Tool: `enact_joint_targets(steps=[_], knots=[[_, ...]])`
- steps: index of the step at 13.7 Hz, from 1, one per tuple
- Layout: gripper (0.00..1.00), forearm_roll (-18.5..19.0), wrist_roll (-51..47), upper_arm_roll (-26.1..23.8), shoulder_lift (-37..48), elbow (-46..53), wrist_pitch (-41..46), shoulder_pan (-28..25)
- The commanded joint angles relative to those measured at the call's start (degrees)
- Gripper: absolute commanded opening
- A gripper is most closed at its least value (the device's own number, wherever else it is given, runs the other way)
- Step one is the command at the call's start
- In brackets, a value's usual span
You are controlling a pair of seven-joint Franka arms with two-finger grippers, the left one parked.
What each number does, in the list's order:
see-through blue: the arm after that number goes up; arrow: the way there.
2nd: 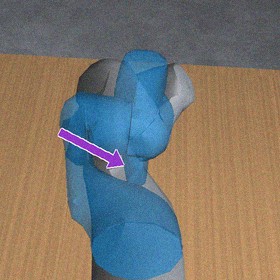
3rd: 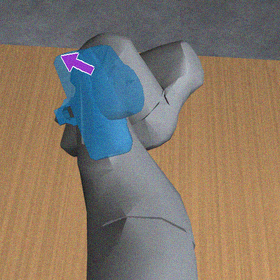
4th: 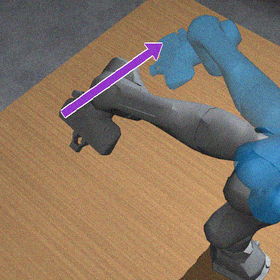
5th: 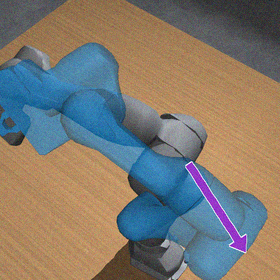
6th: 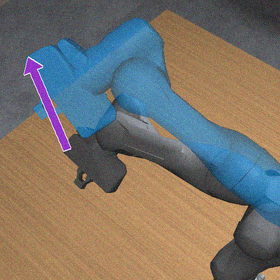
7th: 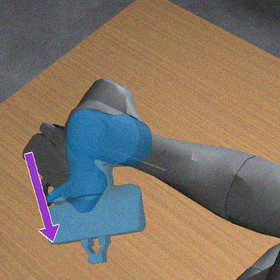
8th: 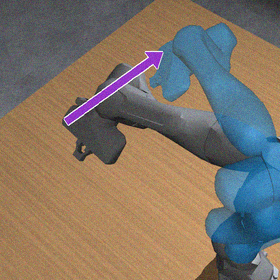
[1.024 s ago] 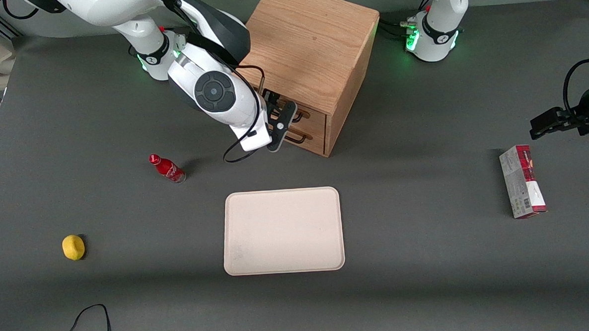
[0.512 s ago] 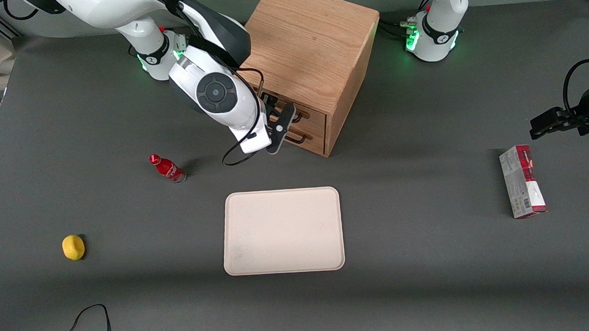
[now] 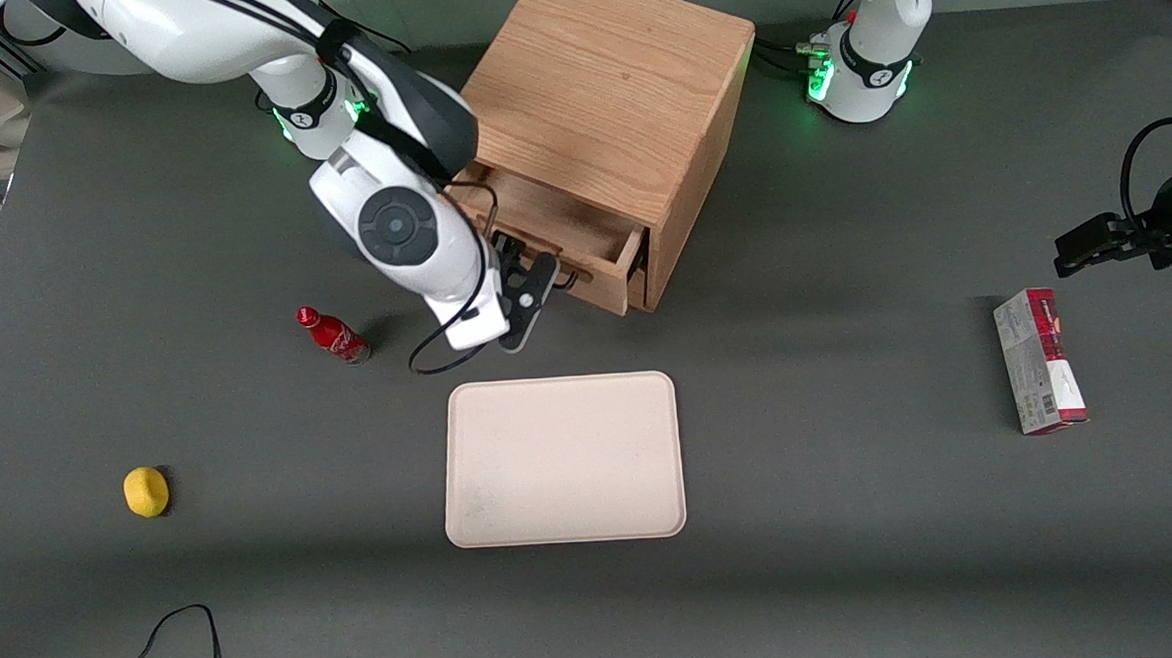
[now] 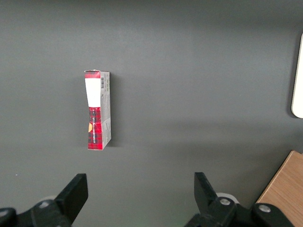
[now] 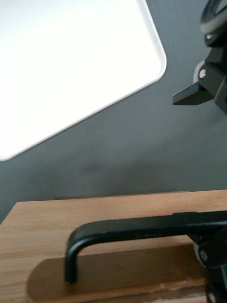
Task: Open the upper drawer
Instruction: 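Pull the upper drawer outward from the cabinet with the right gripper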
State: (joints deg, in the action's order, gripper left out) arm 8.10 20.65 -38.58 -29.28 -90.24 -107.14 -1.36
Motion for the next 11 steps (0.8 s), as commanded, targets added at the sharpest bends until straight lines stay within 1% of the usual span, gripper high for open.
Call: enact_joint_targets(steps=[1,3,9,11], knots=[[1.0,0.6,4.9,2.5,-2.4,5.9,0.9,0.0],[1.0,0.6,7.3,4.9,-3.5,8.2,0.9,0.2],[1.0,0.8,7.0,10.0,-3.6,11.8,0.8,0.2],[1.0,1.1,6.8,10.7,-3.9,13.2,0.8,0.2]])
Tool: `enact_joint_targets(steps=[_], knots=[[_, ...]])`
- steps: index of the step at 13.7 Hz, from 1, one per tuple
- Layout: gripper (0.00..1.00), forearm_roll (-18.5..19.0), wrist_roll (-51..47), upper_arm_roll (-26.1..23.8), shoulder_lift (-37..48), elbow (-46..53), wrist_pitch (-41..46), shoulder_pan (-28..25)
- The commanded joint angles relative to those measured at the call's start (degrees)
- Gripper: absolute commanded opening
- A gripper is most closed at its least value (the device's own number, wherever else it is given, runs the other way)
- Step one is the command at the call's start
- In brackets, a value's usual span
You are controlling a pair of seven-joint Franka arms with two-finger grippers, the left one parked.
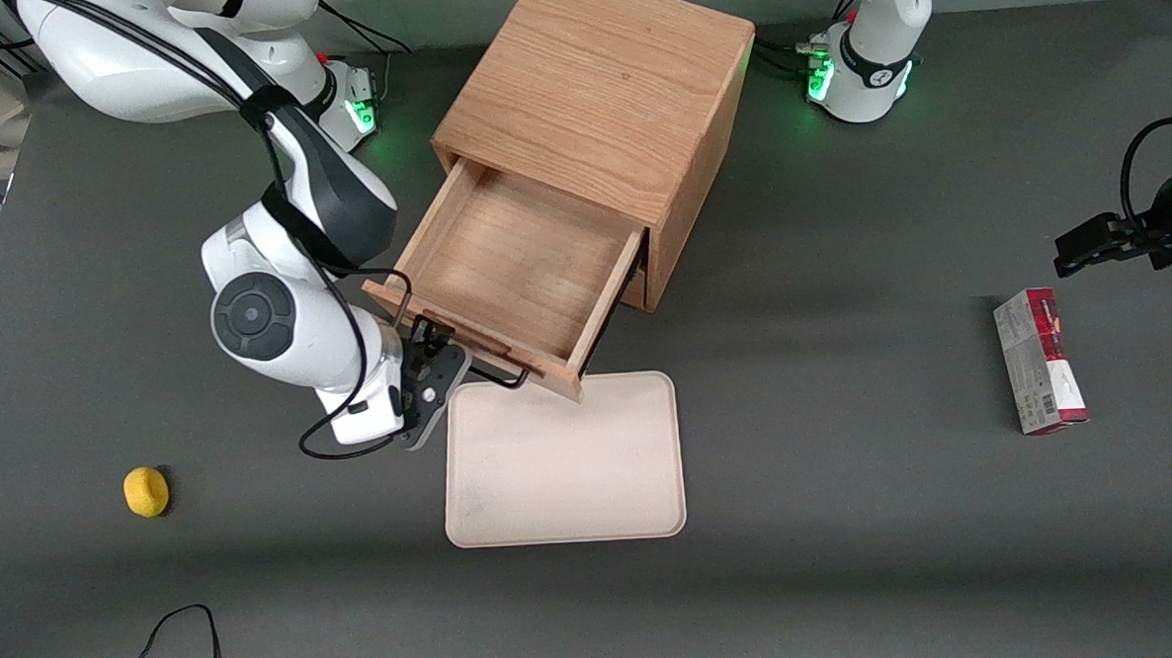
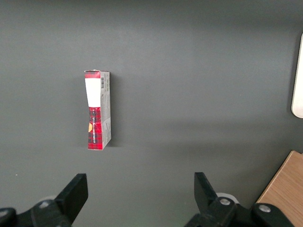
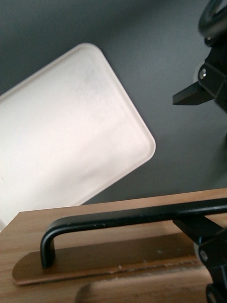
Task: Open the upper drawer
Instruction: 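Pull the upper drawer outward from the cabinet with the right gripper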
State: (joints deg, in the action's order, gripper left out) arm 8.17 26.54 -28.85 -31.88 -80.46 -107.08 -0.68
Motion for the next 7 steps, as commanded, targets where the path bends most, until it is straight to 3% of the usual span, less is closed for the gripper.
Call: enact_joint_targets(steps=[1,5,7], knots=[[1.0,1.4,0.8,1.9,-1.3,4.6,0.7,-0.5],[1.0,0.6,0.9,2.7,0.7,7.2,1.3,0.1],[1.0,-2.4,0.8,4.1,3.7,7.1,1.4,1.8]])
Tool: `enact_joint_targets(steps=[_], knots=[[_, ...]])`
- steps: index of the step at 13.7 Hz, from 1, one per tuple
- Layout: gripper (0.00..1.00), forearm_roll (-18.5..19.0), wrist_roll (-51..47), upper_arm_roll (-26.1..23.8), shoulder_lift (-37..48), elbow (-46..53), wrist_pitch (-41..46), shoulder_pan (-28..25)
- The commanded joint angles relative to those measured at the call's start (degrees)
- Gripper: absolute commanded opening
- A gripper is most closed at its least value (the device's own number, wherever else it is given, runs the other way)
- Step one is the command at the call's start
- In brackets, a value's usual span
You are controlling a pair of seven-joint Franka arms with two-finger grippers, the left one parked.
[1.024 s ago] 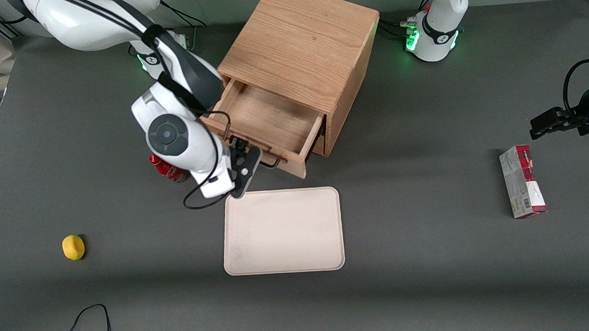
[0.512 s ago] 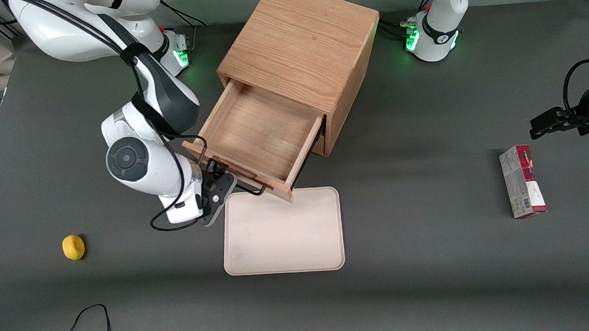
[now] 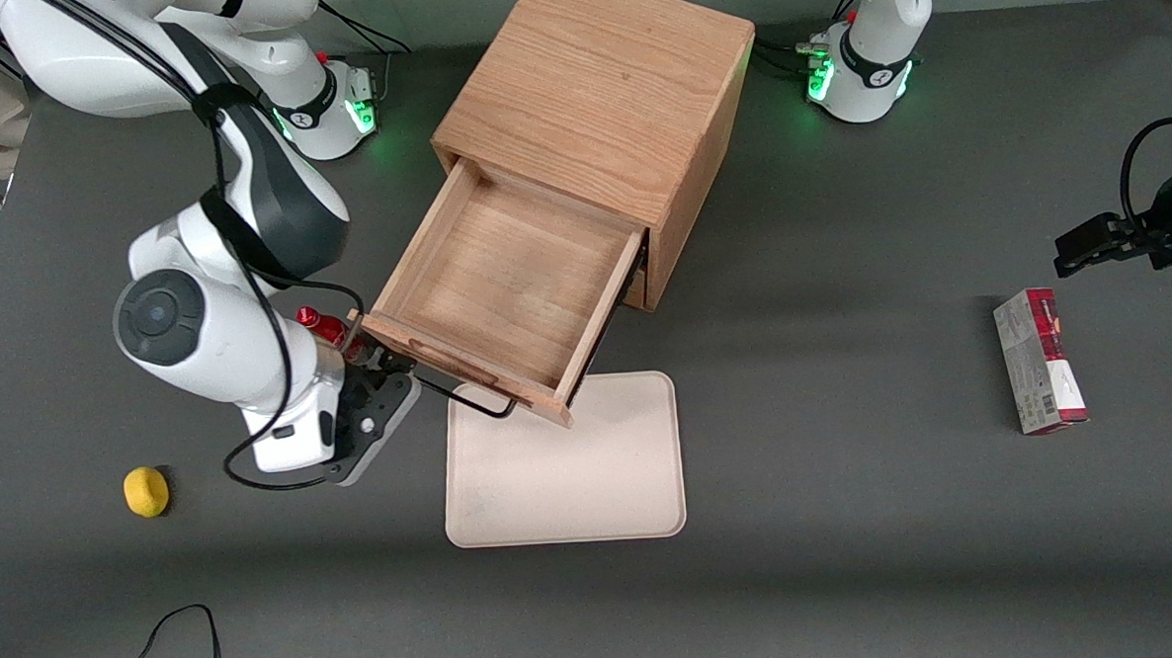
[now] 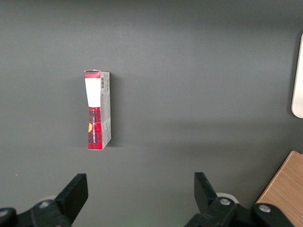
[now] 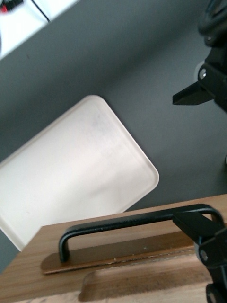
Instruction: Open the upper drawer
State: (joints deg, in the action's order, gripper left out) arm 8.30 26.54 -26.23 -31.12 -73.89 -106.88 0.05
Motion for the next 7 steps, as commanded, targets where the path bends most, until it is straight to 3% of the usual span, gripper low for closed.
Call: enact_joint_targets(steps=[1,3,5,7], knots=[[1.0,-4.2,0.8,5.2,4.8,0.3,2.2,1.0],[1.0,-10.7,0.8,12.7,10.1,-1.5,10.8,0.6],[1.0,-11.9,0.4,18.6,15.6,-7.6,12.7,0.5],[1.0,-11.9,-8.3,22.9,22.0,-14.9,13.4,0.4]])
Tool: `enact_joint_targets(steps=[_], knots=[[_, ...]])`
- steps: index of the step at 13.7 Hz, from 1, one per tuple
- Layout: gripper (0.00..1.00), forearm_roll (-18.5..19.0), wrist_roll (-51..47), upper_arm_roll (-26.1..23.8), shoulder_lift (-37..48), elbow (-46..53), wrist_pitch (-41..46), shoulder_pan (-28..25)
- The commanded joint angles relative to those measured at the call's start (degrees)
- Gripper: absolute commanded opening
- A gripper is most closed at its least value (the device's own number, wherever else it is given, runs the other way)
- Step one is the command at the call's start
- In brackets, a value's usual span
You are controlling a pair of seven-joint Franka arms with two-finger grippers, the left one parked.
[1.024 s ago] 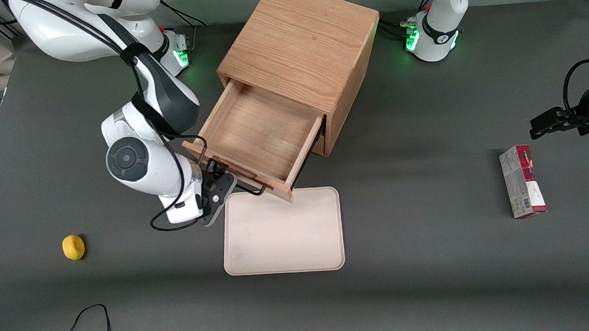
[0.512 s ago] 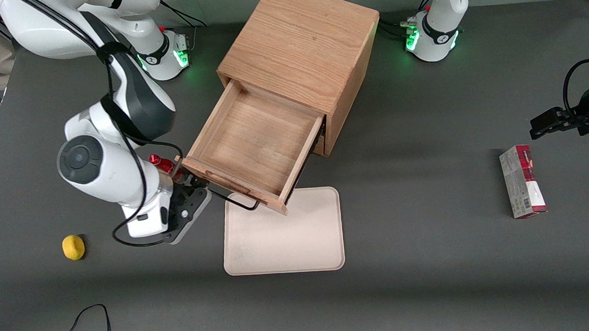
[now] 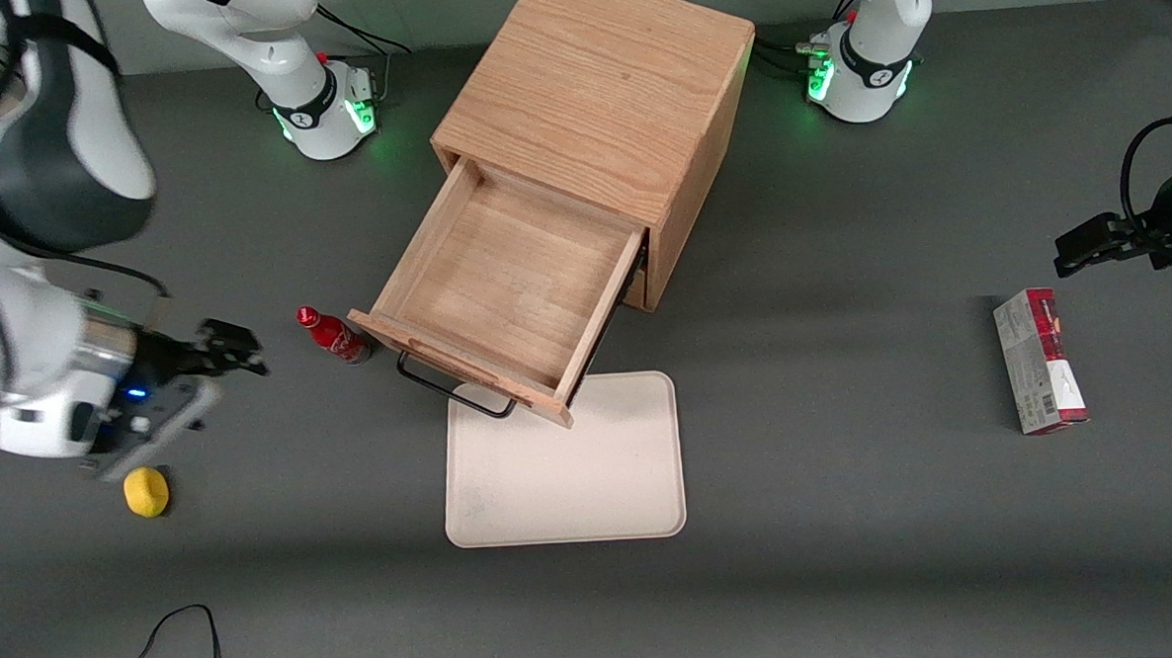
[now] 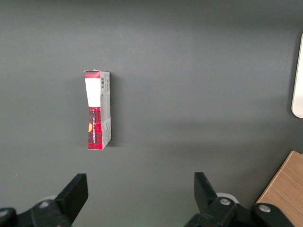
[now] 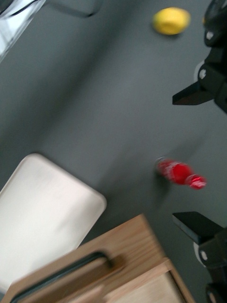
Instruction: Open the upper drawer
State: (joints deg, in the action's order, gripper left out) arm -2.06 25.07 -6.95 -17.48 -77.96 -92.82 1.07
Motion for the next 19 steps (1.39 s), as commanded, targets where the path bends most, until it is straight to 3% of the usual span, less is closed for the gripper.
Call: enact_joint_targets(steps=[1,4,9,15,17,19], knots=[[1.0,-1.5,-13.5,4.0,11.7,-14.7,-0.4,-0.5],[1.0,-0.8,-26.2,4.1,20.4,-23.1,-0.4,-0.7],[1.0,-0.2,-26.6,3.4,28.9,-27.4,0.2,-0.7],[1.0,0.7,-27.6,3.3,27.9,-26.5,0.3,-0.7],[1.0,0.7,-35.1,3.0,26.8,-25.1,0.6,-0.8],[1.0,0.7,-36.5,2.2,26.6,-24.9,1.0,-0.7]])
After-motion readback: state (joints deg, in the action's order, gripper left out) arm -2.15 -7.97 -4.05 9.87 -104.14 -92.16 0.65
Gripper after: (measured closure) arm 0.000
